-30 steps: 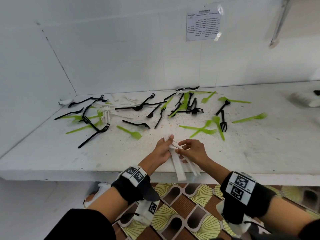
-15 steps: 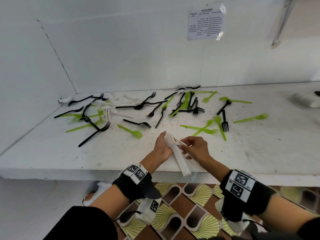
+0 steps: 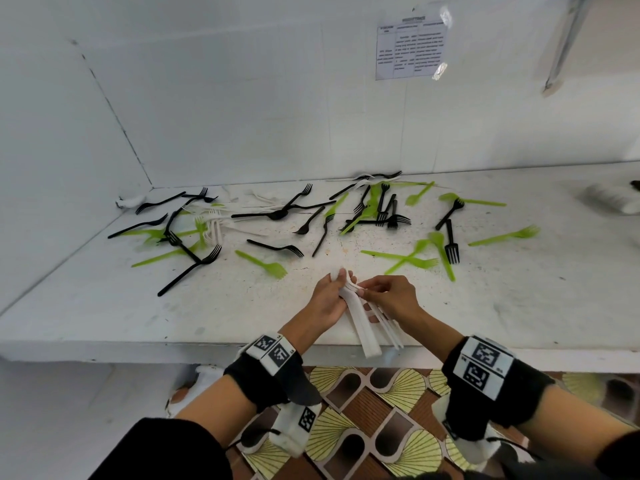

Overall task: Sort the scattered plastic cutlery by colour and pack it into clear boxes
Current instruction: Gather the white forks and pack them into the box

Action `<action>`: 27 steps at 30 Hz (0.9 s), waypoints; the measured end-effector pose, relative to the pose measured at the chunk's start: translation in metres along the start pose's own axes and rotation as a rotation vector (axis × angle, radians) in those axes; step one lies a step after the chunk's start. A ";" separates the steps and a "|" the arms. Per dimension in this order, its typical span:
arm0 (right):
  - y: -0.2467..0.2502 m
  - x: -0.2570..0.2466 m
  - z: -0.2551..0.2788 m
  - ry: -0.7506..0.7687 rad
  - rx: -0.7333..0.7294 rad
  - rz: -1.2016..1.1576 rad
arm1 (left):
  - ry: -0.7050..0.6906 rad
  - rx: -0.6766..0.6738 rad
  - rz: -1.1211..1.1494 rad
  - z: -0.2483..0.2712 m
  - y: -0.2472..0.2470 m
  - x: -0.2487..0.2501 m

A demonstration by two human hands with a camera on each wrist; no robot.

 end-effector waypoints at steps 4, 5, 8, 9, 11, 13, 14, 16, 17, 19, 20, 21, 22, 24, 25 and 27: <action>-0.004 -0.002 0.003 0.137 0.030 0.119 | -0.060 0.028 -0.070 -0.003 -0.002 0.001; -0.006 -0.002 0.004 0.153 0.022 0.153 | -0.078 0.041 -0.085 -0.004 -0.003 0.002; -0.007 0.000 0.004 0.143 -0.002 0.189 | -0.088 0.076 -0.072 -0.005 -0.006 0.003; -0.006 0.000 0.004 0.112 -0.006 0.165 | -0.085 0.082 -0.070 -0.005 -0.007 0.002; -0.004 -0.001 0.003 0.022 -0.016 0.071 | -0.072 0.081 -0.062 -0.004 -0.007 0.000; -0.003 -0.003 0.002 -0.047 -0.027 0.000 | -0.067 0.073 -0.041 -0.004 -0.009 -0.001; -0.002 -0.003 0.002 -0.074 -0.032 -0.024 | -0.066 0.071 -0.018 -0.004 -0.009 -0.001; -0.003 -0.002 0.002 -0.124 -0.040 -0.064 | -0.062 0.065 0.024 -0.004 -0.010 0.000; -0.002 -0.001 0.002 -0.145 -0.044 -0.078 | -0.068 0.058 0.026 -0.004 -0.011 0.000; -0.003 0.002 0.002 -0.178 -0.058 -0.091 | -0.102 0.043 -0.028 -0.004 -0.010 0.000; -0.003 0.004 0.003 -0.189 -0.065 -0.096 | -0.122 0.041 -0.060 -0.004 -0.010 0.000; -0.004 0.004 0.004 -0.197 -0.073 -0.104 | -0.137 0.042 -0.080 -0.005 -0.009 0.000; -0.005 0.004 0.006 -0.207 -0.081 -0.115 | -0.140 0.044 -0.079 -0.006 -0.009 0.000; -0.007 0.002 0.009 -0.229 -0.114 -0.140 | -0.133 0.042 -0.058 -0.008 -0.009 0.004; -0.008 0.001 0.011 -0.245 -0.140 -0.151 | -0.129 0.036 -0.047 -0.007 -0.010 0.007; -0.010 0.000 0.014 -0.276 -0.192 -0.168 | -0.129 -0.002 -0.024 -0.005 -0.013 0.013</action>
Point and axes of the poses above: each hand's wrist, its own z-axis away from the middle knuckle, its own y-axis out of the back of the hand, x = y × z, the point moved 2 cm from there along -z, towards the middle knuckle, and after that the axes turned 15 degrees about x, right-handed, at the moved point
